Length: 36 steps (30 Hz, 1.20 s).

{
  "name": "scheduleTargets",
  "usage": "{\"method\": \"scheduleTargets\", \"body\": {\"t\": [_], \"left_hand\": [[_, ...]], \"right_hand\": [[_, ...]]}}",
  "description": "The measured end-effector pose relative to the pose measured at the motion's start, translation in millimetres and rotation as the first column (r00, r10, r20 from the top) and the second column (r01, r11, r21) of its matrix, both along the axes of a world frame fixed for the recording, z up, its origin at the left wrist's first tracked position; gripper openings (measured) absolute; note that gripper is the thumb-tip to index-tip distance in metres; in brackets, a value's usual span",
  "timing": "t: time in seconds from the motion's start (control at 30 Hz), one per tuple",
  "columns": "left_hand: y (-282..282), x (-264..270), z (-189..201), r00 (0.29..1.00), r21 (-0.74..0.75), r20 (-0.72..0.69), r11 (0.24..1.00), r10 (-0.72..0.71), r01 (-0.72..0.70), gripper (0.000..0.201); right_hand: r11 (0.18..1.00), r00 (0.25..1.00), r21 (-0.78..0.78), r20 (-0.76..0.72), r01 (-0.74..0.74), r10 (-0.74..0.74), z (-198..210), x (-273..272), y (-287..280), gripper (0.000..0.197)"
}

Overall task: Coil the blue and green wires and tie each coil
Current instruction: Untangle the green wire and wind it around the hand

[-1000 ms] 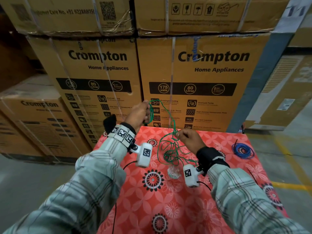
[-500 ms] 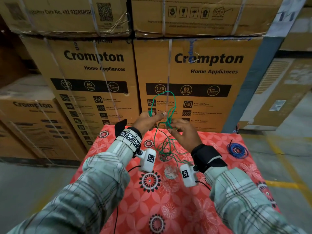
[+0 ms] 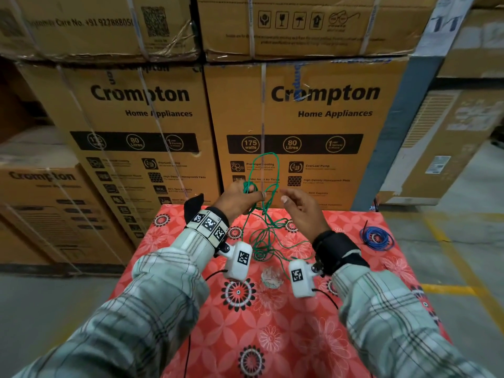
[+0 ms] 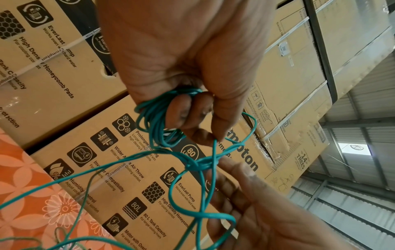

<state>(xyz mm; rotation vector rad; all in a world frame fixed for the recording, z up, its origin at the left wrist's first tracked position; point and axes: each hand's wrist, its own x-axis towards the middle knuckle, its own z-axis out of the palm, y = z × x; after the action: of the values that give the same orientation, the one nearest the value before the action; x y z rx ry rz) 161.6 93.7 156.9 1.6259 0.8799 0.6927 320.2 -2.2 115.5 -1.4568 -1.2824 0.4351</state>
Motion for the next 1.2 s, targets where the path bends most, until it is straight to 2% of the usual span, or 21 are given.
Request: {"method": "scheduleTargets", "body": {"t": [0.07,0.1,0.17,0.27,0.37,0.43,0.63,0.73,0.8,0.87,0.97,1.07,1.13,1.2], "left_hand": [[-3,0,2,0.999,-0.004,0.006,0.999,-0.033,0.033,0.021],[-4,0,3,0.999,-0.009,0.008,0.999,-0.043,0.043,0.02],[-6,-1,4,0.999,-0.016,0.024,0.999,-0.038,0.039,0.028],[-2,-5,7,1.0,0.026,-0.024,1.0,0.011,-0.01,0.026],[5,-15,13,0.992,0.169,-0.096,0.983,0.087,-0.07,0.018],[8,-20,13,0.988,0.202,-0.075,0.972,0.134,-0.117,0.021],[12,-20,6,0.955,0.373,-0.201,0.918,0.218,-0.131,0.017],[19,-18,3,0.949,0.393,-0.187,0.905,0.252,-0.163,0.017],[21,-16,4,0.958,0.395,-0.18,0.908,0.225,-0.139,0.014],[21,-16,6,0.969,0.336,-0.171,0.935,0.177,-0.112,0.011],[21,-19,6,0.985,0.148,-0.124,0.984,0.12,-0.101,0.021],[18,-21,10,0.998,-0.029,0.028,0.998,0.053,-0.052,0.012],[18,-21,13,0.995,-0.059,0.097,0.998,0.005,0.001,0.009],[15,-20,17,0.986,-0.079,0.166,0.996,-0.014,0.028,0.012]], "right_hand": [[0.999,0.997,-0.035,-0.064,-0.041,0.039,8,-1,3,0.021],[0.997,0.994,-0.039,-0.091,-0.062,0.059,12,-4,4,0.016],[0.994,0.987,-0.04,-0.13,-0.101,0.095,14,-8,7,0.003],[0.989,0.986,-0.069,-0.111,-0.133,0.125,10,-6,11,0.013],[0.986,0.989,-0.09,-0.04,-0.143,0.14,11,0,6,0.022],[0.986,0.99,-0.105,0.031,-0.132,0.136,15,4,4,0.026],[0.992,0.969,-0.126,0.241,-0.025,0.055,22,14,8,0.03],[0.99,0.948,-0.142,0.319,0.025,0.021,28,13,9,0.024],[0.989,0.936,-0.142,0.353,0.044,0.009,32,12,9,0.028],[0.987,0.936,-0.148,0.352,0.059,-0.003,35,12,10,0.033],[0.989,0.965,-0.148,0.261,0.03,0.01,34,12,11,0.035],[0.977,0.994,-0.18,-0.048,-0.11,0.103,35,10,6,0.033],[0.965,0.967,-0.179,-0.204,-0.191,0.153,37,6,2,0.024],[0.959,0.949,-0.165,-0.256,-0.231,0.184,39,3,2,0.02]]}}
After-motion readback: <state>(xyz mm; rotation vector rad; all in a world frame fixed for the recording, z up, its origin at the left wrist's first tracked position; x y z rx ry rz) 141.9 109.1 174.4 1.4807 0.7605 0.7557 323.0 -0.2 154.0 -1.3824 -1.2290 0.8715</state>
